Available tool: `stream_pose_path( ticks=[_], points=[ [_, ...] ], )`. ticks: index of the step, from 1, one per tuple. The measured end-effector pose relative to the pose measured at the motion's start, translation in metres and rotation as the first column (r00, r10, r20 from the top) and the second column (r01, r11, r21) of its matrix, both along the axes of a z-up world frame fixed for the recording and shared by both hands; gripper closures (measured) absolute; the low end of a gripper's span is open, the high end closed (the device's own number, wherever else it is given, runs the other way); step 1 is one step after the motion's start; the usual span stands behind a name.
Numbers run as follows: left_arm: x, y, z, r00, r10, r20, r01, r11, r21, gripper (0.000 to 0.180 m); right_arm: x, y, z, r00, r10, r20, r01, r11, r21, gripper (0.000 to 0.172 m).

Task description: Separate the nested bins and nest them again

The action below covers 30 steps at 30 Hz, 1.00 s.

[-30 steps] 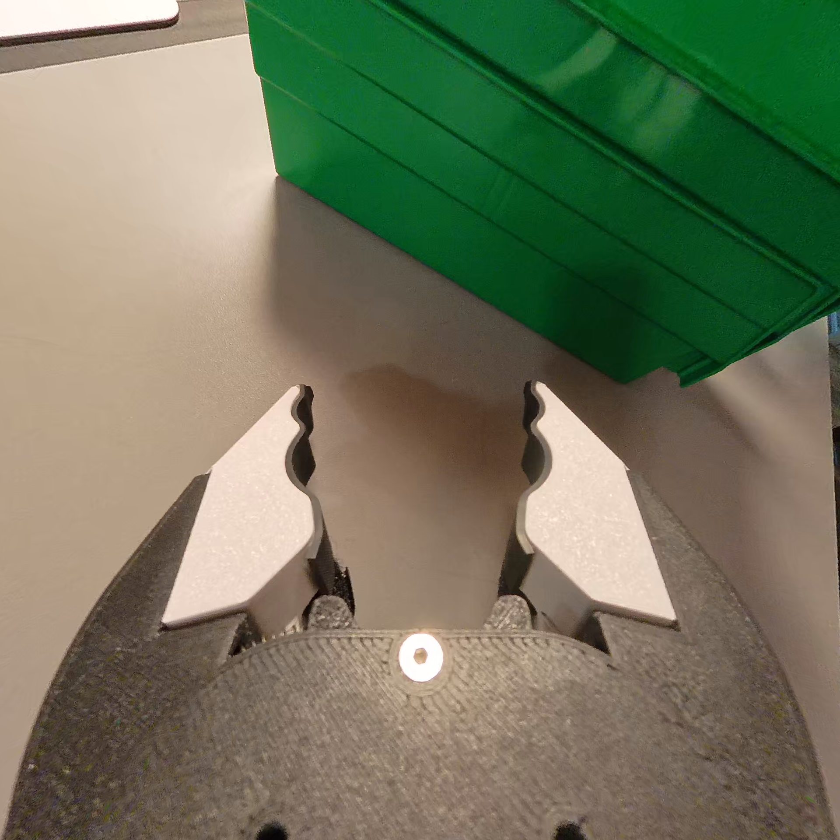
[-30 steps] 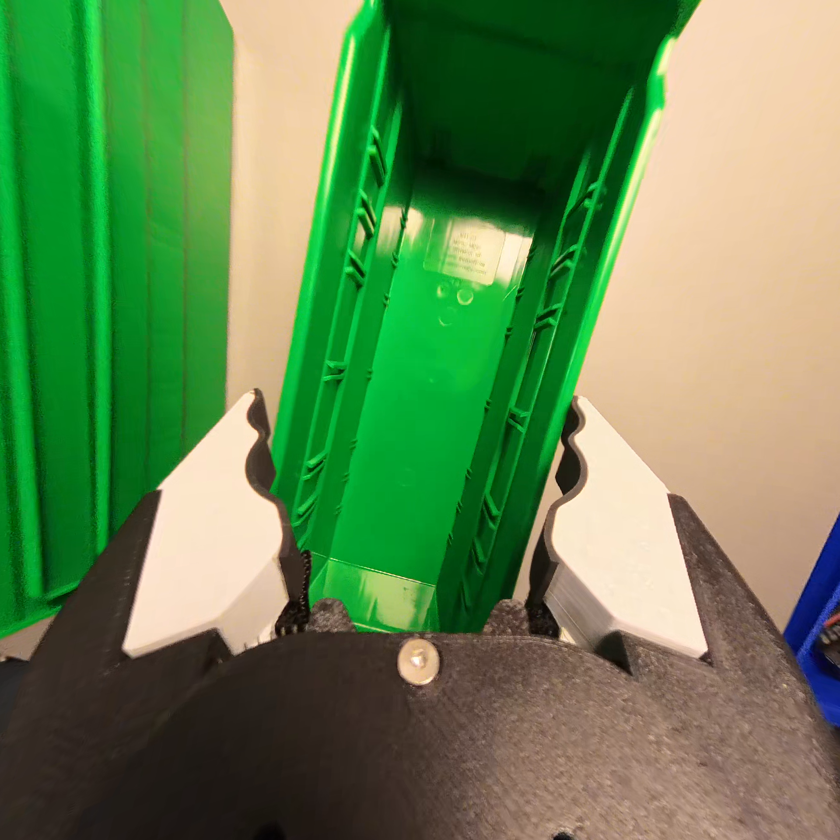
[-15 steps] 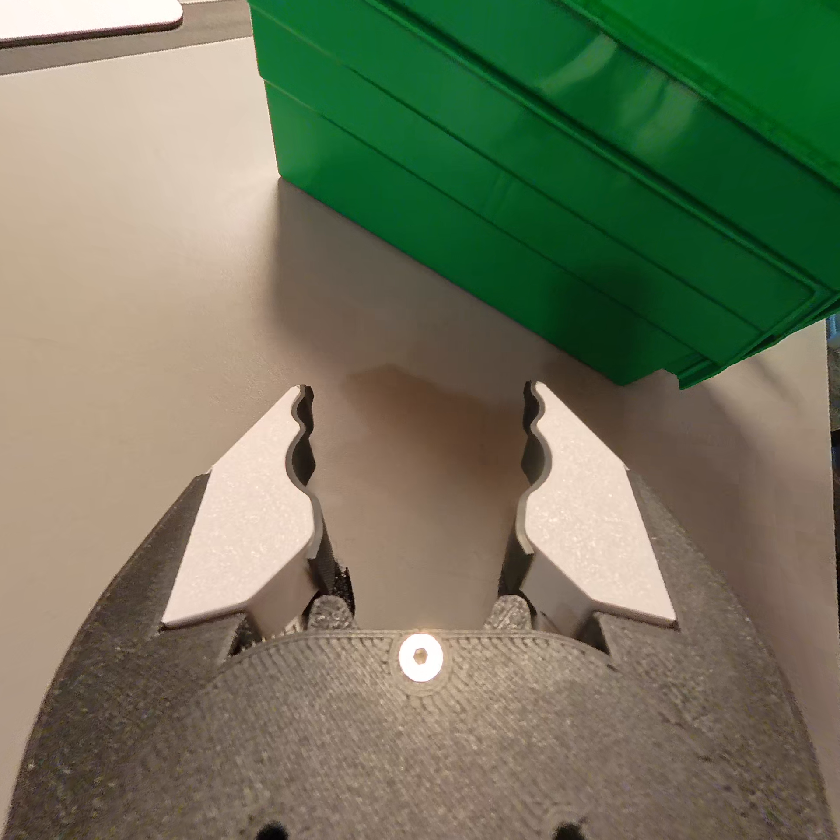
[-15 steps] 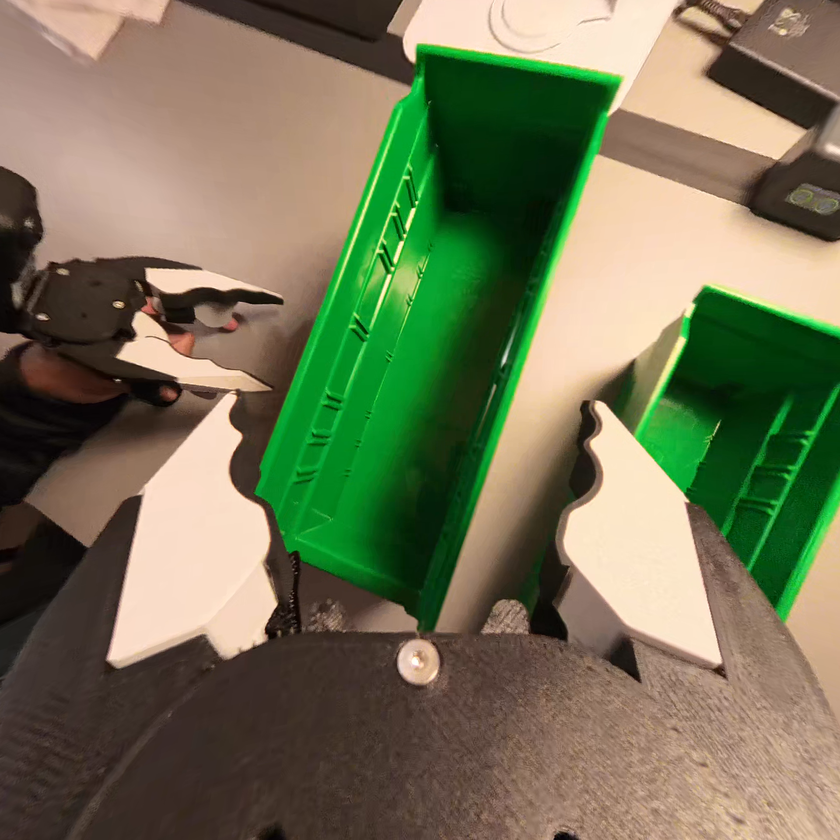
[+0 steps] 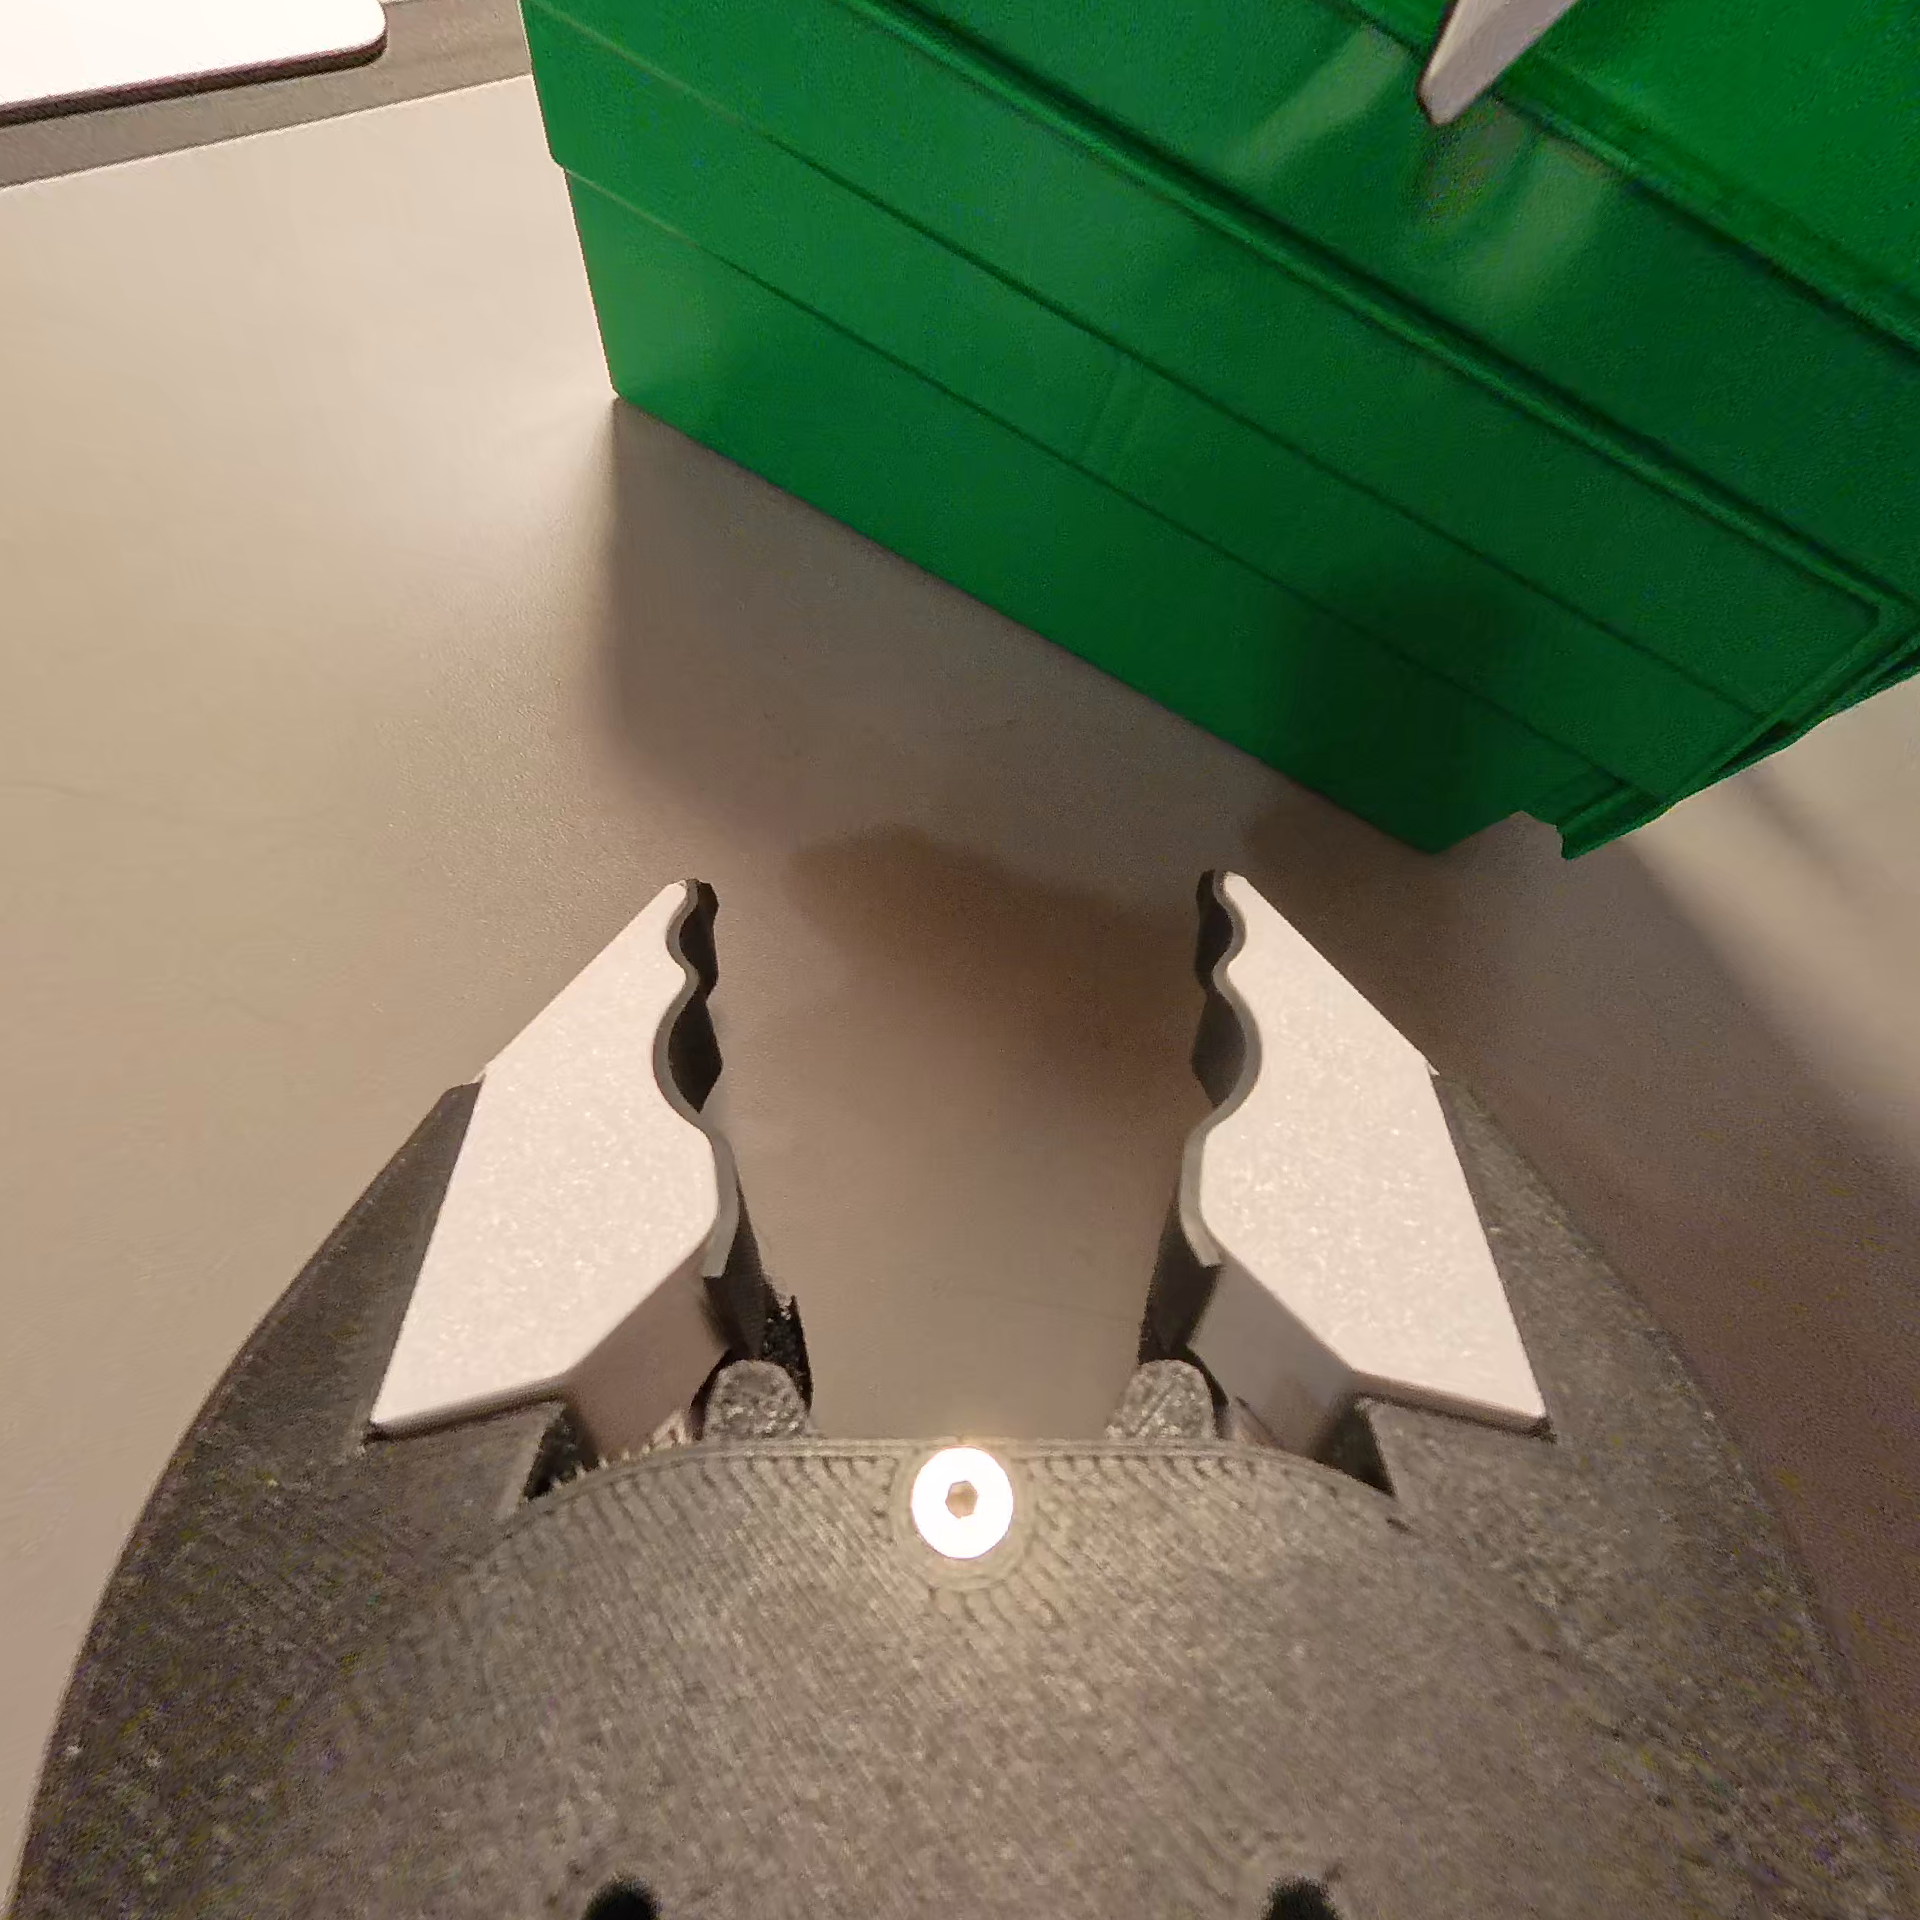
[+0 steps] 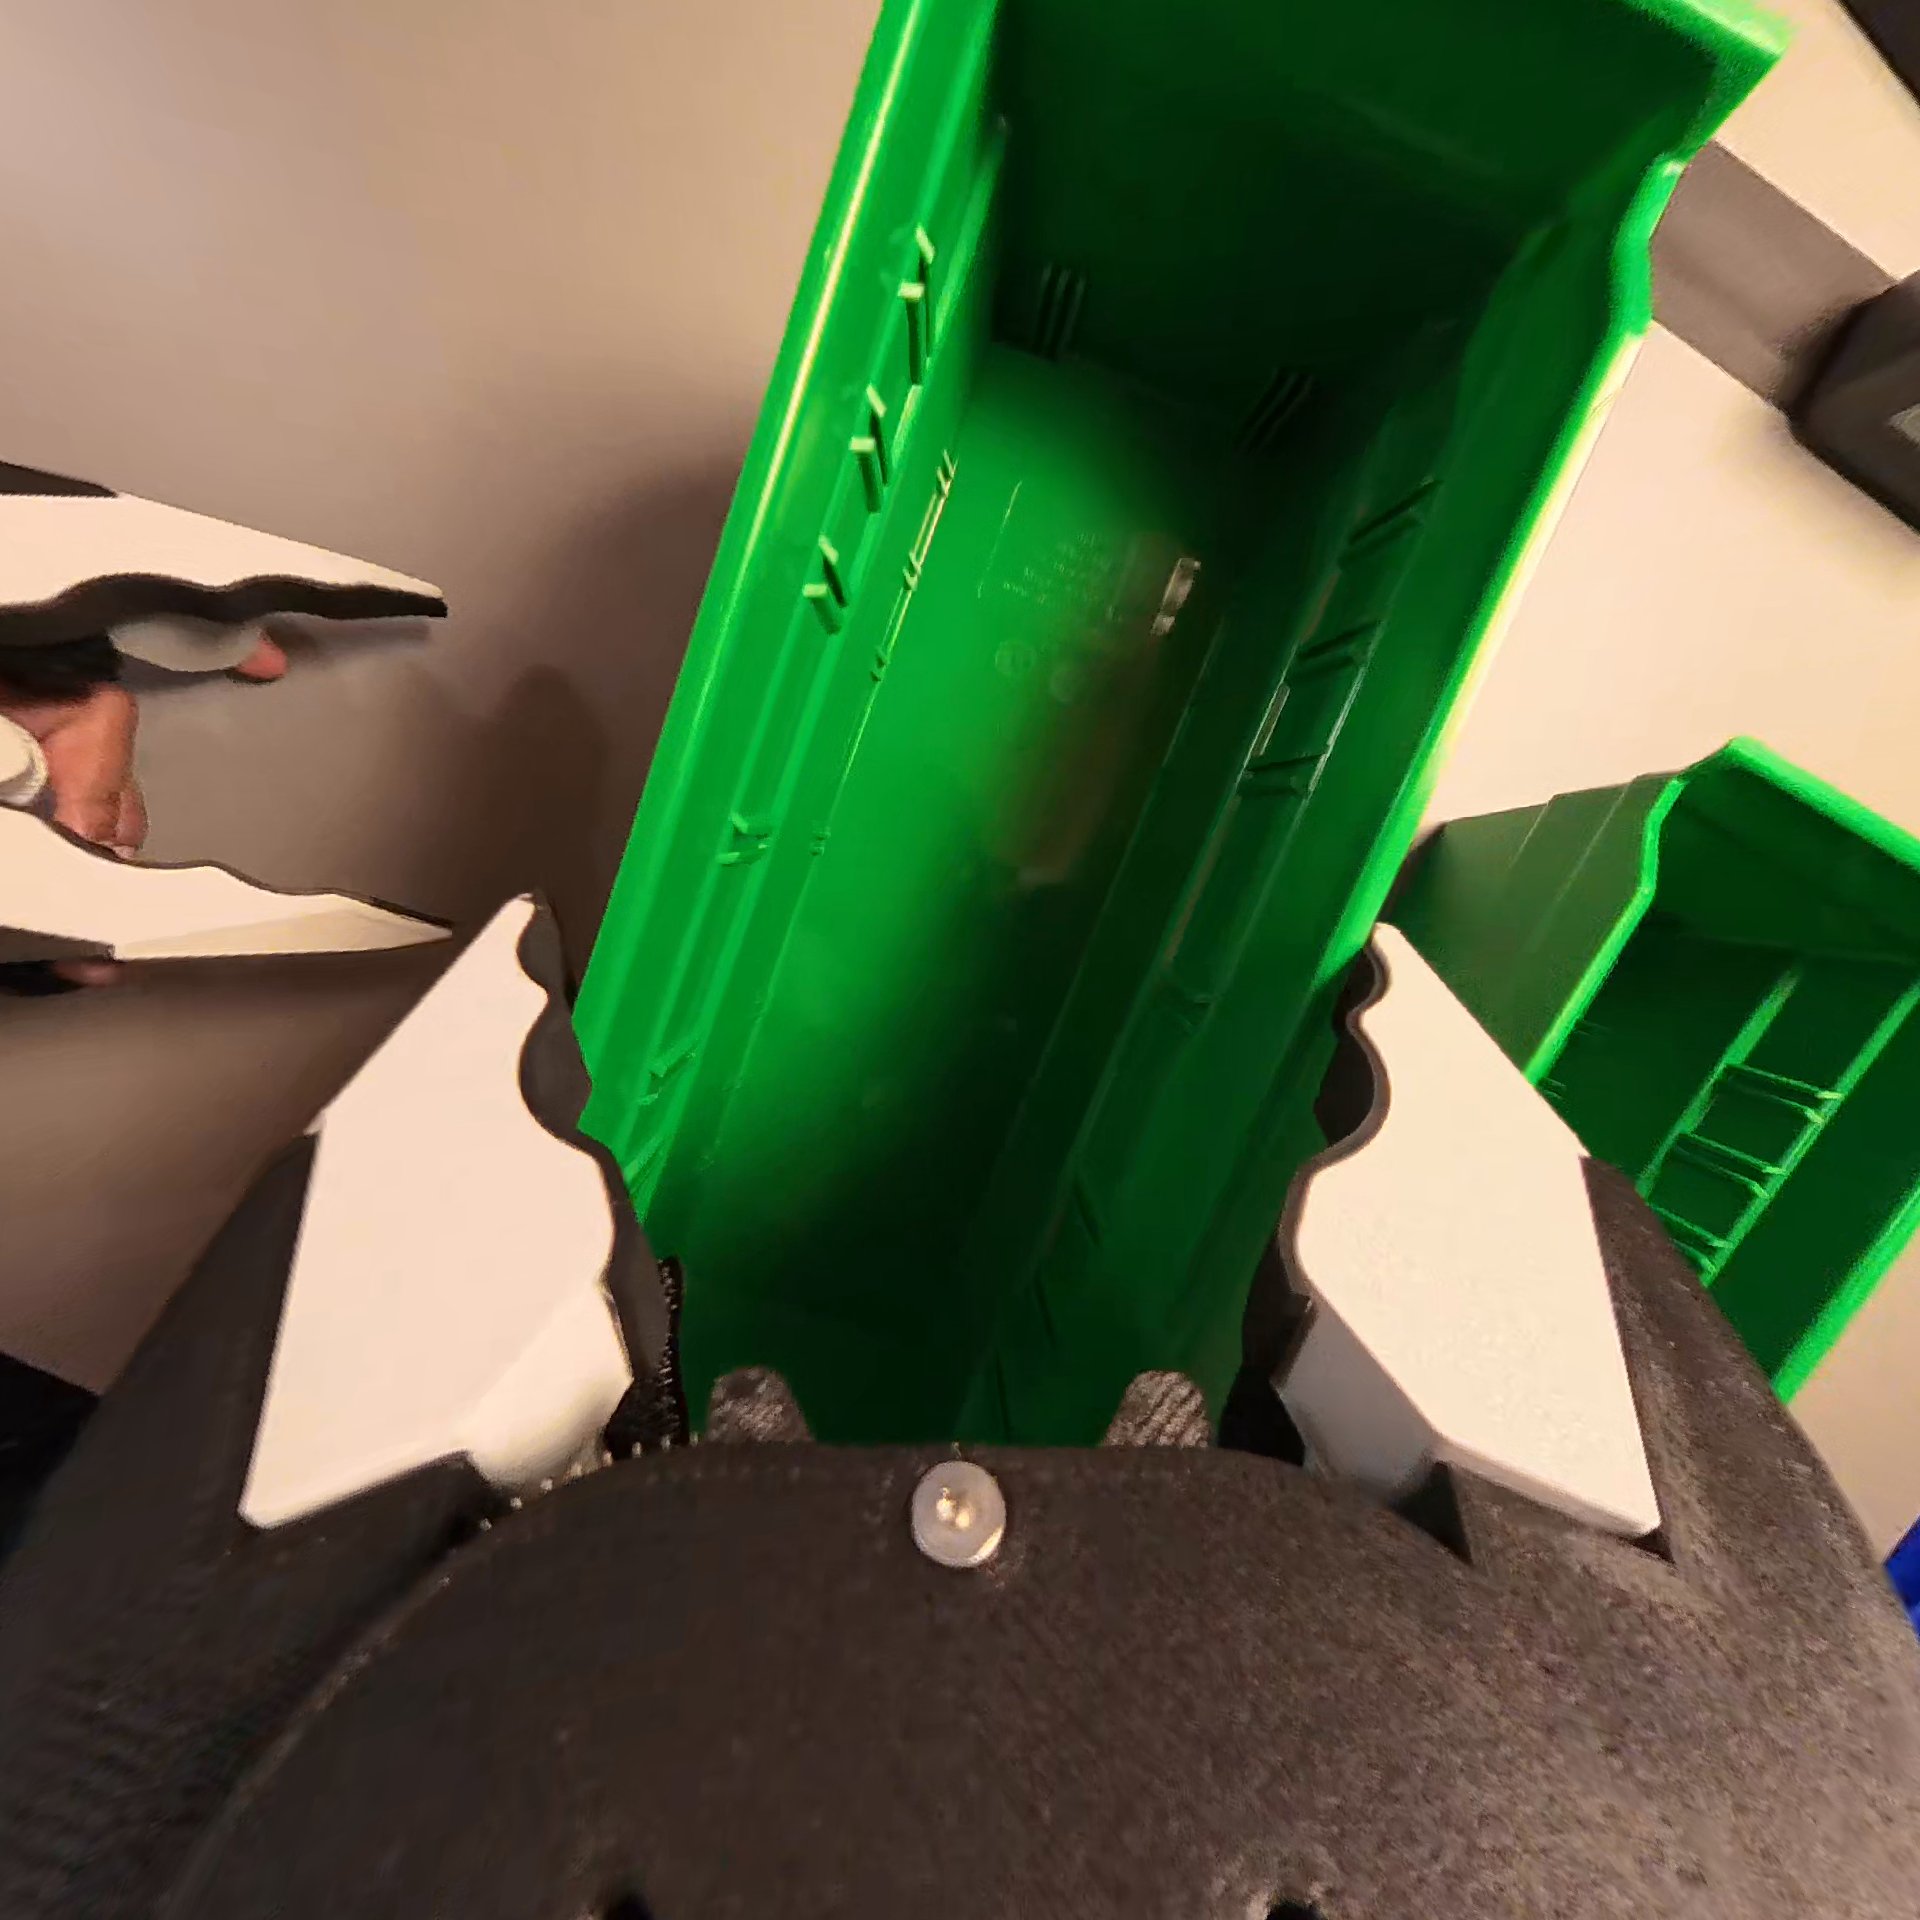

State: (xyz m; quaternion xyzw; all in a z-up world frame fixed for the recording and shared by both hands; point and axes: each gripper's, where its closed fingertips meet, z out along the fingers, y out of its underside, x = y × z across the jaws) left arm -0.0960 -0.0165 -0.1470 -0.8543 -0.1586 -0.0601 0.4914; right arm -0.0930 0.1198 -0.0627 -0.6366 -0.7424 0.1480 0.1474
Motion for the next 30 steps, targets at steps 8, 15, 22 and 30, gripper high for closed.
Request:
stream_pose_path(
  ticks=[8,15,22,30],
  points=[
    [-0.001,0.0,0.0,1.0,0.002,0.007,-0.003,1.0,0.003,0.088,-0.003,0.001,0.005,1.0,-0.008,-0.022,0.008,1.0,-0.024,0.05],
    [-0.001,0.0,0.0,1.0,0.002,0.009,-0.002,1.0,0.005,0.088,0.001,0.002,0.008,1.0,-0.004,-0.017,0.003,1.0,-0.018,0.058],
    [0.0,0.0,0.0,1.0,0.002,0.008,-0.002,1.0,0.004,0.088,0.001,0.005,0.016,0.999,-0.009,-0.041,0.008,1.0,-0.019,0.06],
    [0.0,0.0,0.0,1.0,0.002,0.008,-0.002,1.0,0.004,0.088,0.004,0.005,0.023,0.999,-0.003,-0.043,0.002,1.0,-0.018,0.06]
  ],
)
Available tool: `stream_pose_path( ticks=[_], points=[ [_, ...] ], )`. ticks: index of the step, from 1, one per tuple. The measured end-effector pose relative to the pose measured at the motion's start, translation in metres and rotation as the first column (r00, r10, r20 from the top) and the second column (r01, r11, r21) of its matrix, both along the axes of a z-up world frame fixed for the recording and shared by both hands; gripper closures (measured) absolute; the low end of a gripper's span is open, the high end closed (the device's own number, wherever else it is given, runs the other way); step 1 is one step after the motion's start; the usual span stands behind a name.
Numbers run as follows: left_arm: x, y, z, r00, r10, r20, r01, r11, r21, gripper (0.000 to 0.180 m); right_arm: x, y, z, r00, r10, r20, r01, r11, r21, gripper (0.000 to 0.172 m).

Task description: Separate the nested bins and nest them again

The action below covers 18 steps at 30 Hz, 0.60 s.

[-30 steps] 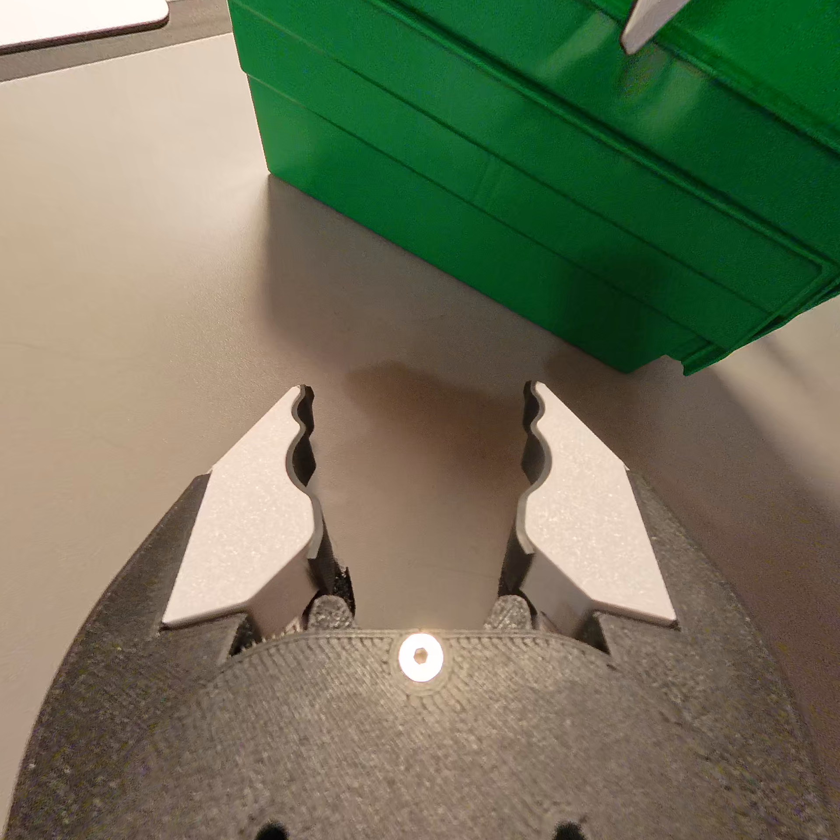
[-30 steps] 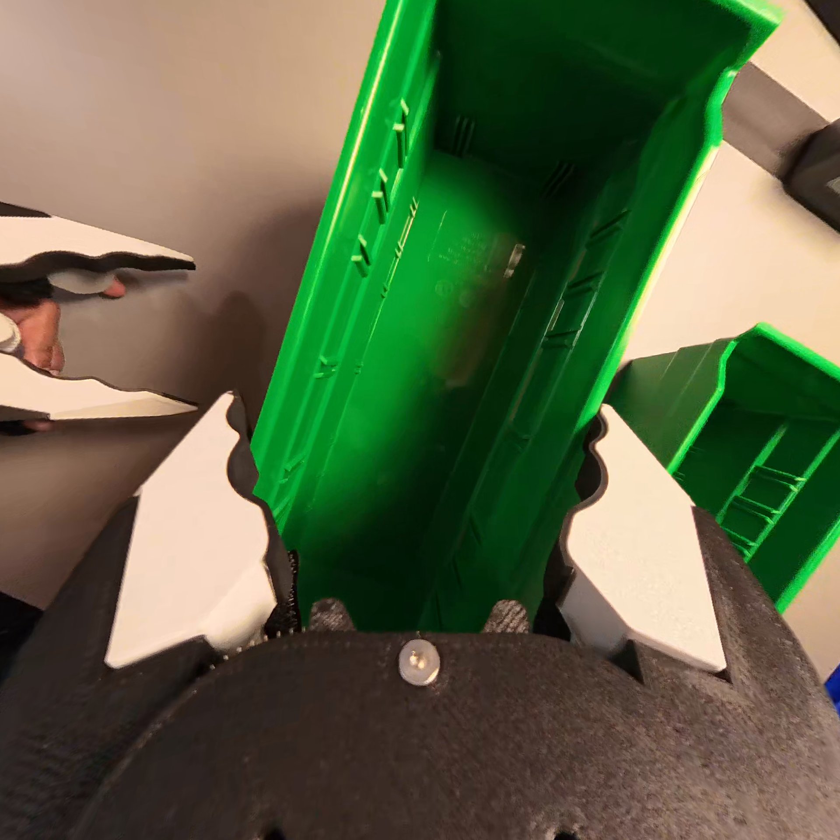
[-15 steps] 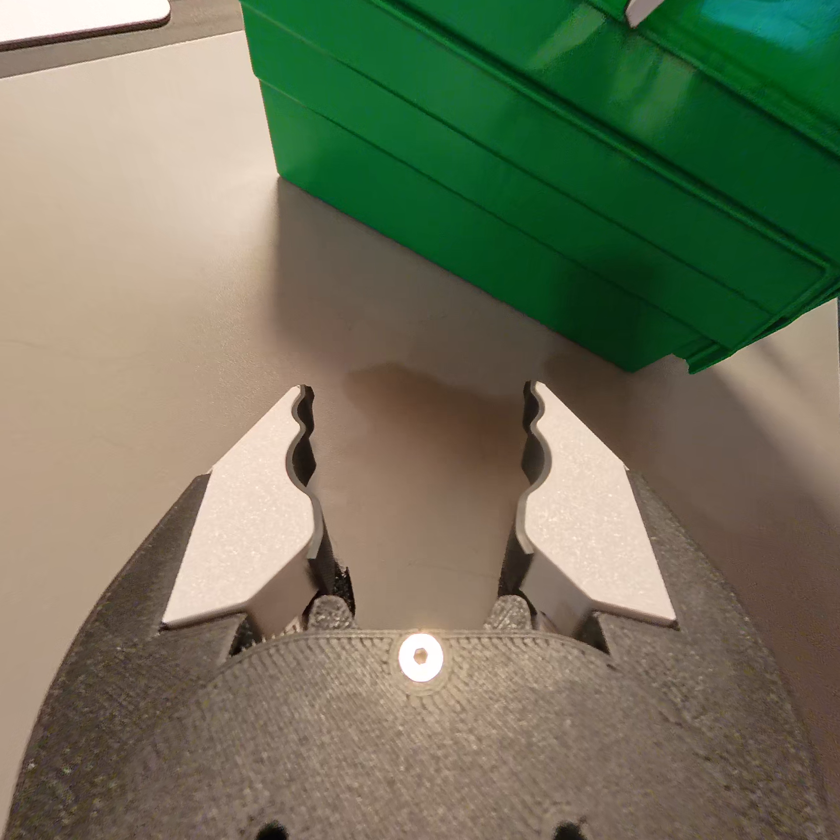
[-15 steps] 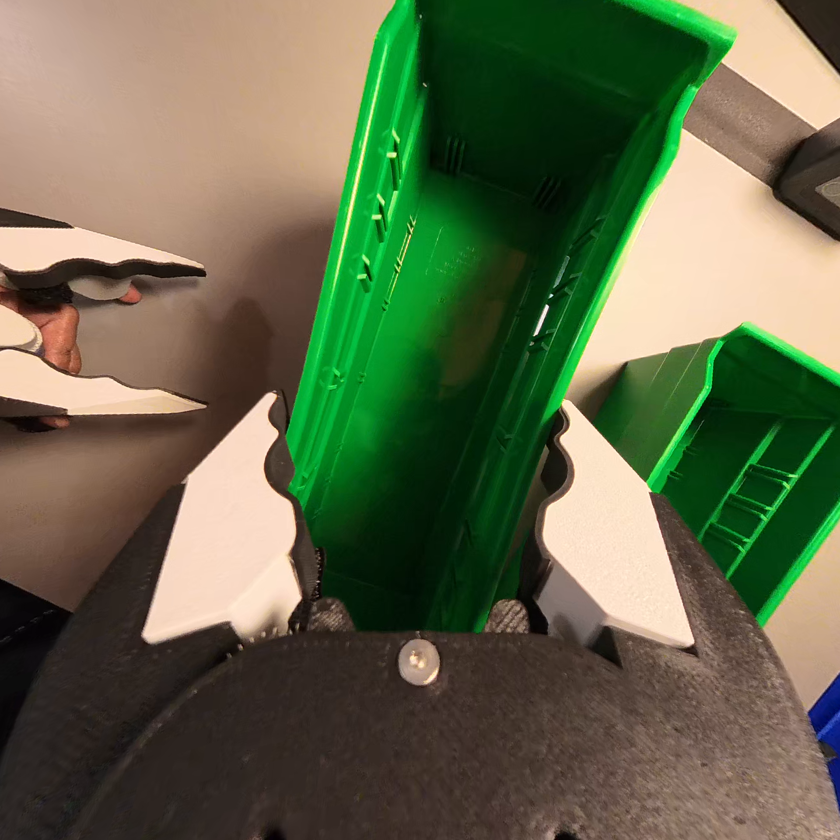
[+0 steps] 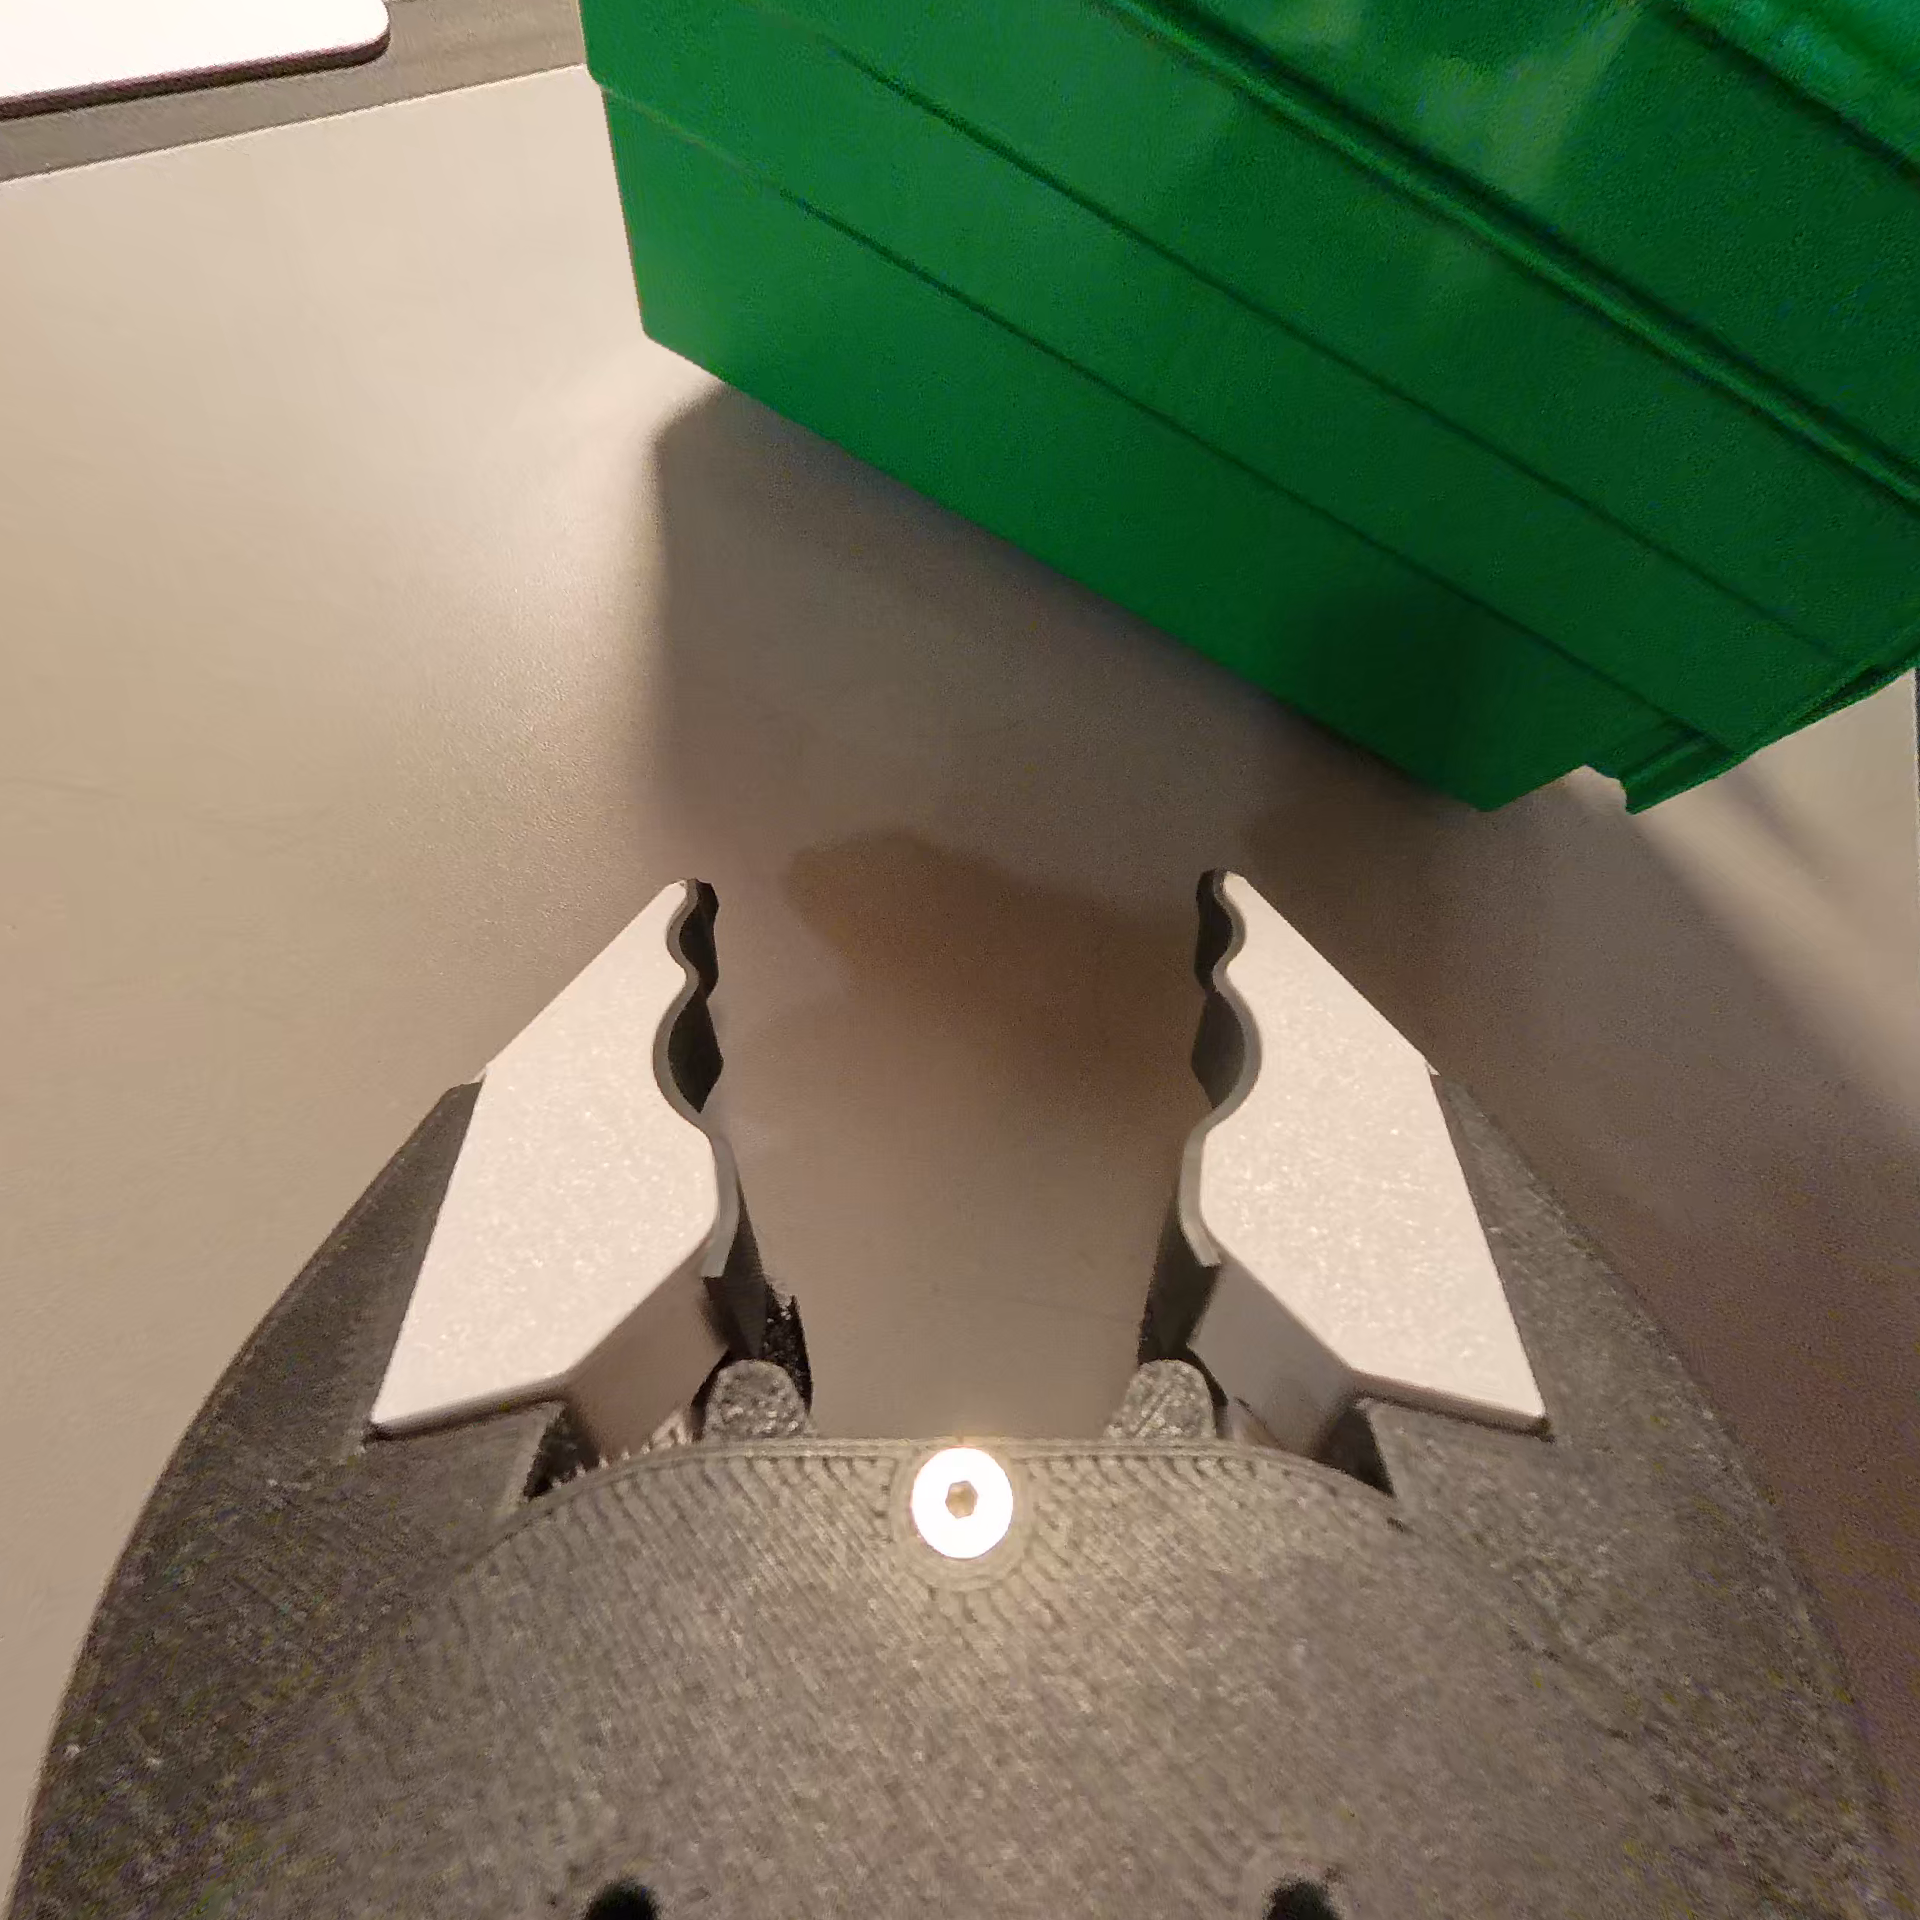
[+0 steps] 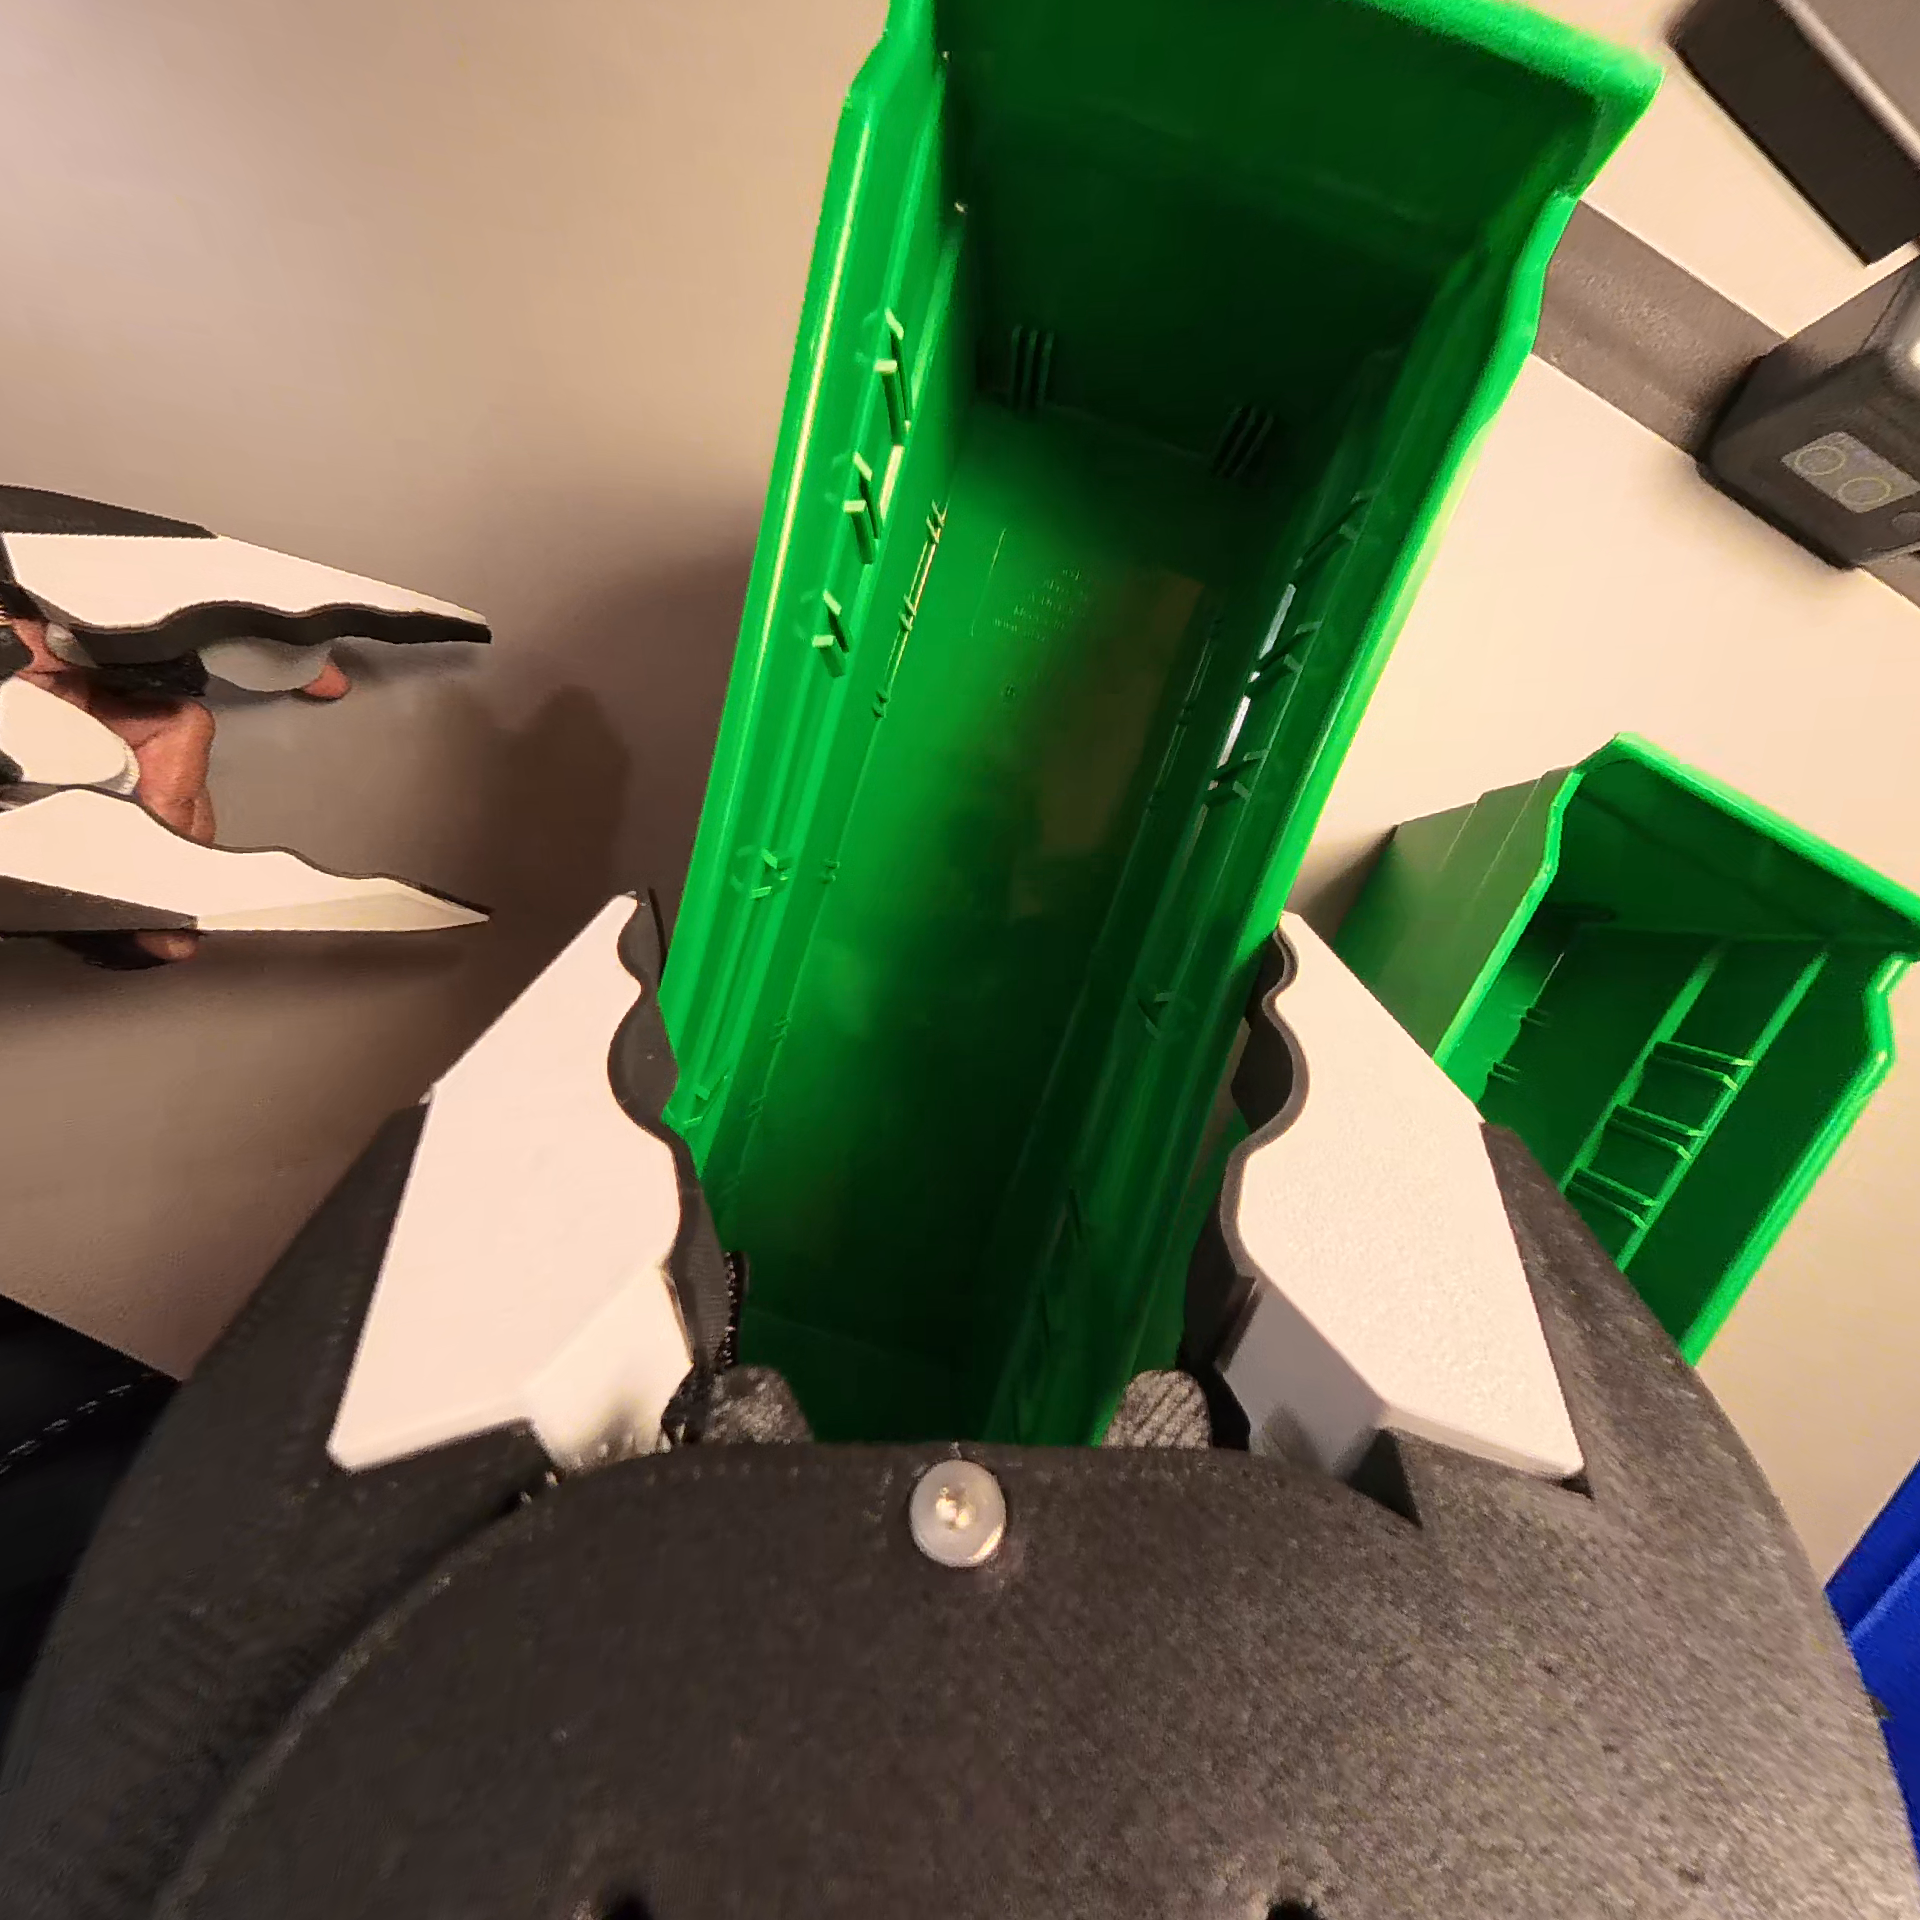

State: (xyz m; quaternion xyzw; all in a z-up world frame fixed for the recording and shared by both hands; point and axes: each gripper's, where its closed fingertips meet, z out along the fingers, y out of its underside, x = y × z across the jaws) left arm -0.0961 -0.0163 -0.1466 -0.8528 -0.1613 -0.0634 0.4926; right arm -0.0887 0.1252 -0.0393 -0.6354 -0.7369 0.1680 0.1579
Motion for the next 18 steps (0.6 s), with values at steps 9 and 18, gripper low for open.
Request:
stream_pose_path(
  ticks=[9,18],
  points=[
    [0.0,0.0,0.0,1.0,0.0,0.001,0.0,1.0,0.001,0.088,0.002,-0.003,0.001,1.0,0.02,0.012,-0.02,1.0,0.016,0.059],
    [-0.001,-0.001,0.0,1.0,0.002,0.01,-0.002,1.0,0.005,0.088,0.001,-0.008,0.019,0.999,0.042,-0.017,-0.042,0.999,0.018,0.058]
  ],
)
